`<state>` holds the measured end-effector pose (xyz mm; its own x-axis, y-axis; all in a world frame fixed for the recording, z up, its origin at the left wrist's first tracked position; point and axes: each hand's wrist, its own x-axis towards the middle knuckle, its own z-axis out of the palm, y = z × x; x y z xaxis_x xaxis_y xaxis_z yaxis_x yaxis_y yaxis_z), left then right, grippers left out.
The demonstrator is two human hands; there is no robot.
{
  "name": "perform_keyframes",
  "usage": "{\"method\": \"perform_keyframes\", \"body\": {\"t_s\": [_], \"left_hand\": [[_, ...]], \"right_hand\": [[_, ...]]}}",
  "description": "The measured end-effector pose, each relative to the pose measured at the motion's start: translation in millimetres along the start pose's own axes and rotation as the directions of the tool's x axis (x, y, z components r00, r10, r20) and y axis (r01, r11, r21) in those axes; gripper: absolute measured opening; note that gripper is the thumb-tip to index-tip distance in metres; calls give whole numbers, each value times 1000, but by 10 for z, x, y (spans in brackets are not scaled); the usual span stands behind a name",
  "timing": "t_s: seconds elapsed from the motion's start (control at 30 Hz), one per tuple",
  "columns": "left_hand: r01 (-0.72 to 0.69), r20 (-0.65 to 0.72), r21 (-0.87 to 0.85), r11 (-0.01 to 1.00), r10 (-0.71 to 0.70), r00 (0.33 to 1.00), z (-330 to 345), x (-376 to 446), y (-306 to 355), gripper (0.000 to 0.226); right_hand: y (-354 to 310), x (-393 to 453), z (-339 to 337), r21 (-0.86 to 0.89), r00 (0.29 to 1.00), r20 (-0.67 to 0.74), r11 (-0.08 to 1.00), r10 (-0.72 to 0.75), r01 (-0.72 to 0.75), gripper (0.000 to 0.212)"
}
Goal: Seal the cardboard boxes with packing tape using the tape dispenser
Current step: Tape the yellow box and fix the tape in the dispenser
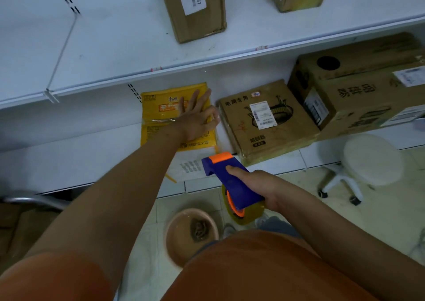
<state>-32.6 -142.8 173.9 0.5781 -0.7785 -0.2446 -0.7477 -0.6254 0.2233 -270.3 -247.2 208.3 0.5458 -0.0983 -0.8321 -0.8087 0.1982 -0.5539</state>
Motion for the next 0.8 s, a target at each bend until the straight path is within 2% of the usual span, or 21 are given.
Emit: {"method": "perform_keyframes", "body": {"t_s": [0.13, 0.3, 0.43, 0.6, 0.8], "left_hand": [[88, -22, -44, 995, -89, 996, -4, 53, 100, 21], [195, -16, -95, 976, -198, 980, -23, 148, 281, 29], [165, -39, -82, 983, -168, 985, 25, 159, 368, 28], [176, -61, -100, 979, -183, 981, 37, 143, 286, 26], [173, -79, -123, 977, -184, 980, 58, 104, 233, 27]], "right_hand": [[-97, -224, -385, -52, 998, 26, 997, -54, 56, 45], [-178, -299, -676, -267, 998, -42, 963, -45, 33, 53], [106, -269, -693, -210, 999, 24, 977, 38, -32, 63], [246, -350, -729, -187, 998, 38, 981, 52, -44, 57], [327, -112, -529, -179, 994, -82, 981, 66, -80, 54]]}}
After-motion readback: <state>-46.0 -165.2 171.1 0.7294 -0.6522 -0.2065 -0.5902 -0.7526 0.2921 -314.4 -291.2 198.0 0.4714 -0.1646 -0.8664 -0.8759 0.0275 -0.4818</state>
